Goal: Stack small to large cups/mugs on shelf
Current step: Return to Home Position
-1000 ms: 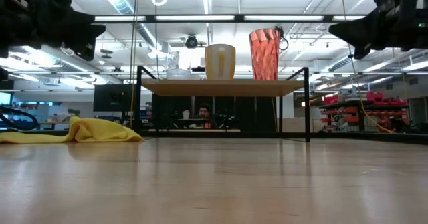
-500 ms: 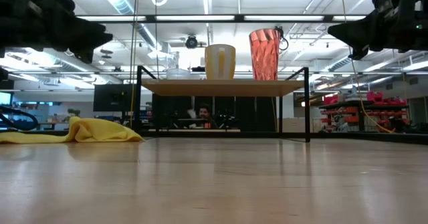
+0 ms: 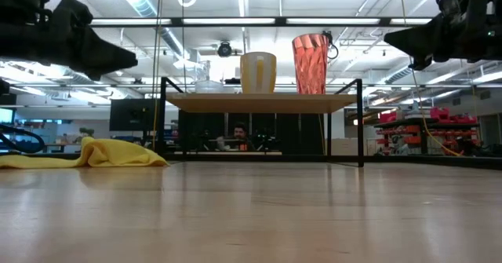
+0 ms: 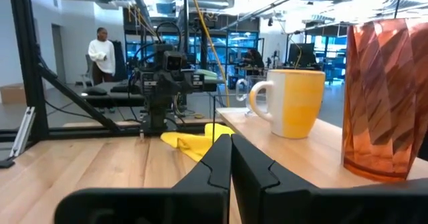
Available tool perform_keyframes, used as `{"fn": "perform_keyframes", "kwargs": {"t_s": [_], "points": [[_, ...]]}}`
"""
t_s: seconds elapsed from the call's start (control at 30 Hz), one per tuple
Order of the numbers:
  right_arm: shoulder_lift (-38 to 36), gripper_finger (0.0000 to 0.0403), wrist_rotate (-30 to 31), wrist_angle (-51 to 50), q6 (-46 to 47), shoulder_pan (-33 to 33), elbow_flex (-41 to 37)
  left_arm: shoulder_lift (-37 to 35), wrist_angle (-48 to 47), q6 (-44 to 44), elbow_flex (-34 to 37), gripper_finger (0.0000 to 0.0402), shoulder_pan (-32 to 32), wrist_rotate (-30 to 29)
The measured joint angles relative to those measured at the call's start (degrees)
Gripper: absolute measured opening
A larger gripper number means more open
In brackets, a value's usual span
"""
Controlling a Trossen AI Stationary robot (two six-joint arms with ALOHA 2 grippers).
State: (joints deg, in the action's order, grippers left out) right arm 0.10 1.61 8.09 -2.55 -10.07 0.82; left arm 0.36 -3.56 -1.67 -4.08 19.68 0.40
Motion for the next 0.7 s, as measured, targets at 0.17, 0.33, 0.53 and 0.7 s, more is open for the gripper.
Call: {"fn": "perform_keyframes", "kwargs": {"t_s": [0.17,0.33,0.53,0.7], "points": [[0.0,0.0018,0.82,-0.62,-0.43,0.0,0.0,0.0,-2.29,-0.01,0.0,0.0148,0.0,-2.68],[0.0,0.0018,3.98,-1.14,-0.52,0.0,0.0,0.0,-2.42,-0.01,0.0,0.0143,0.0,-3.82],[0.0,0.0018,4.11,-2.16,-1.05,0.0,0.0,0.0,-3.77,-0.02,0.0,0.0138,0.0,-3.82],[0.0,0.0018,4.13,-2.54,-1.75,0.0,0.0,0.0,-3.75,-0.64,0.0,0.0143,0.0,-3.81]]}}
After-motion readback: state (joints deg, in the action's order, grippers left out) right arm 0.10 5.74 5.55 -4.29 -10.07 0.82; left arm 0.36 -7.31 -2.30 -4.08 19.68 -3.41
